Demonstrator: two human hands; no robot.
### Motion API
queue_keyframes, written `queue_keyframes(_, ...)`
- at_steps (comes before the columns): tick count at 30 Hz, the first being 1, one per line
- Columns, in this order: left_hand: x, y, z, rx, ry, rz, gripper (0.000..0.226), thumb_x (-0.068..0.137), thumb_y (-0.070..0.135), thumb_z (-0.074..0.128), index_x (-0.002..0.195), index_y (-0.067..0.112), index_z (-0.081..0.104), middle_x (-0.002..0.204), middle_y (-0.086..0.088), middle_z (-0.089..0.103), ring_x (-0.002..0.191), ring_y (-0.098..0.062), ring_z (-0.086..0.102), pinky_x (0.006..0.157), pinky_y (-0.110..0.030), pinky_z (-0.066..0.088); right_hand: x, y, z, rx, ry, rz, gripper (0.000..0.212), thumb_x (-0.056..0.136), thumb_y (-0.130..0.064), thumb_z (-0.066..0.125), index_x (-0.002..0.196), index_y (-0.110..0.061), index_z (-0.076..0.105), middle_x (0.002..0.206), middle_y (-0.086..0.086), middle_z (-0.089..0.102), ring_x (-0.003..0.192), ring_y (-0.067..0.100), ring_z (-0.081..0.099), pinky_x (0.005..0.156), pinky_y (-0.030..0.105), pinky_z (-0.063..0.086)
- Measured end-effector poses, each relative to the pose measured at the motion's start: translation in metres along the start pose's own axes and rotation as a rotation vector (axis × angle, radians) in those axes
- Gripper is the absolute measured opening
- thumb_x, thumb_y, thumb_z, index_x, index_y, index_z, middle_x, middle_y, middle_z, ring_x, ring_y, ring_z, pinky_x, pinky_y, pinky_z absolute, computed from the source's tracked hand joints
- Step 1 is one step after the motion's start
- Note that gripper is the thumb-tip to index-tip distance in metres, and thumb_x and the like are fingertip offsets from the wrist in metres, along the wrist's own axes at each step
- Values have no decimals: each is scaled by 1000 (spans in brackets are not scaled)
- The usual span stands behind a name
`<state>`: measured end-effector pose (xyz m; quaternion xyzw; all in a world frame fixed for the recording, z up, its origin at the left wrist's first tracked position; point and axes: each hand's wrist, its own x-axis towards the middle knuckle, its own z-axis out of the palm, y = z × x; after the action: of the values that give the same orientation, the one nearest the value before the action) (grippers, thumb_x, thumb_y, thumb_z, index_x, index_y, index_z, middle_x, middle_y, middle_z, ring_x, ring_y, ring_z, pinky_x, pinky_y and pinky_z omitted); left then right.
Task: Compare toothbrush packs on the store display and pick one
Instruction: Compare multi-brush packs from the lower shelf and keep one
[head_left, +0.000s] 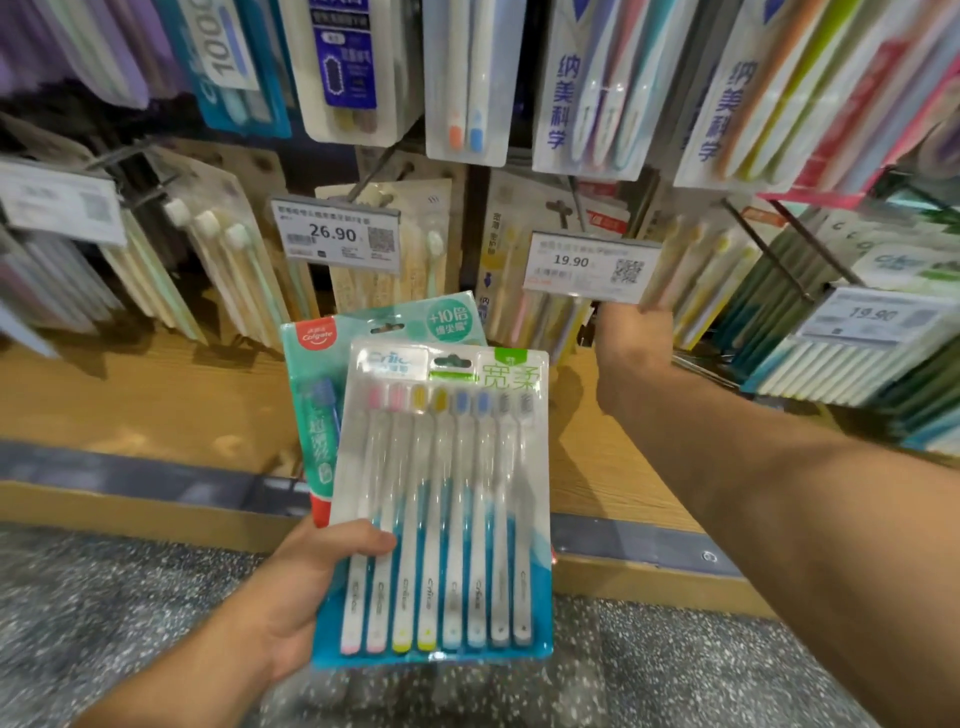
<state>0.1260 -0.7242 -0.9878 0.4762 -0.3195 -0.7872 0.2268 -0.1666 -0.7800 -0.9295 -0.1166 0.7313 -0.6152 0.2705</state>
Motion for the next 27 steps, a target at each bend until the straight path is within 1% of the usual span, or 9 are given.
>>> queue_keyframes(2, 0, -4, 4, -10, 10, -2, 55, 68, -3, 72, 122, -2, 63, 106, -37, 72, 88, -51, 74, 80, -64, 60, -18, 8, -14, -110, -86, 72, 60, 96, -58, 52, 142, -19, 49, 113, 0, 63, 105, 28, 58, 98, 48, 47)
queue_keyframes(5, 1, -12, 7, -57, 38, -12, 66, 64, 2, 70, 130, -2, 61, 121, -38, 68, 114, -56, 64, 103, -69, 48, -37, 26, -37, -303, -343, 182, 56, 97, -64, 47, 111, -13, 65, 101, 6, 71, 93, 28, 72, 90, 46, 56)
queue_keyframes(8, -4, -22, 12, -111, 71, -12, 63, 69, 6, 62, 132, 0, 60, 121, -35, 69, 110, -50, 68, 92, -58, 56, -63, 41, -54, -346, -663, 306, 57, 99, -65, 41, 94, -14, 65, 76, 3, 70, 64, 20, 65, 70, 34, 49)
queue_keyframes(10, -11, -28, 15, -122, 38, -19, 65, 69, 7, 62, 134, 1, 59, 123, -34, 69, 100, -46, 73, 77, -51, 63, -80, 51, -59, -305, -819, 322, 52, 101, -60, 39, 104, -18, 69, 84, 1, 77, 71, 17, 72, 73, 35, 51)
queue_keyframes(12, -20, -33, 16, -97, 23, -6, 63, 70, 8, 61, 133, 1, 60, 124, -32, 69, 96, -42, 74, 73, -47, 65, -102, 55, -60, -239, -801, 307, 47, 99, -55, 43, 125, -23, 67, 116, 9, 78, 104, 27, 73, 97, 46, 53)
queue_keyframes(14, -32, -35, 16, -74, 10, 9, 61, 71, 10, 61, 132, 2, 62, 122, -29, 71, 99, -41, 74, 80, -48, 63, -118, 57, -65, -191, -766, 283, 45, 100, -50, 43, 128, -23, 66, 121, 10, 76, 112, 31, 70, 109, 53, 48)
queue_keyframes(18, -55, -36, 12, -26, -15, 20, 50, 76, 8, 60, 125, 3, 66, 108, -27, 76, 82, -39, 77, 63, -46, 65, -141, 61, -82, -169, -767, 264, 45, 104, -46, 37, 130, -21, 65, 120, 11, 77, 114, 32, 71, 110, 54, 47)
queue_keyframes(23, -83, -43, 7, 8, 20, 7, 56, 70, 7, 72, 124, 4, 63, 110, -35, 72, 84, -45, 75, 67, -48, 63, -152, 77, -91, -230, -749, 268, 87, 65, -56, 67, 142, -19, 51, 141, 23, 60, 129, 44, 58, 113, 62, 42)
queue_keyframes(27, -103, -40, 15, -63, 1, -31, 58, 67, 3, 71, 124, 3, 64, 102, -31, 74, 79, -43, 75, 68, -51, 65, -173, 68, -106, -160, -700, 193, 63, 80, -48, 69, 135, -19, 55, 124, 13, 73, 112, 36, 71, 101, 58, 55)
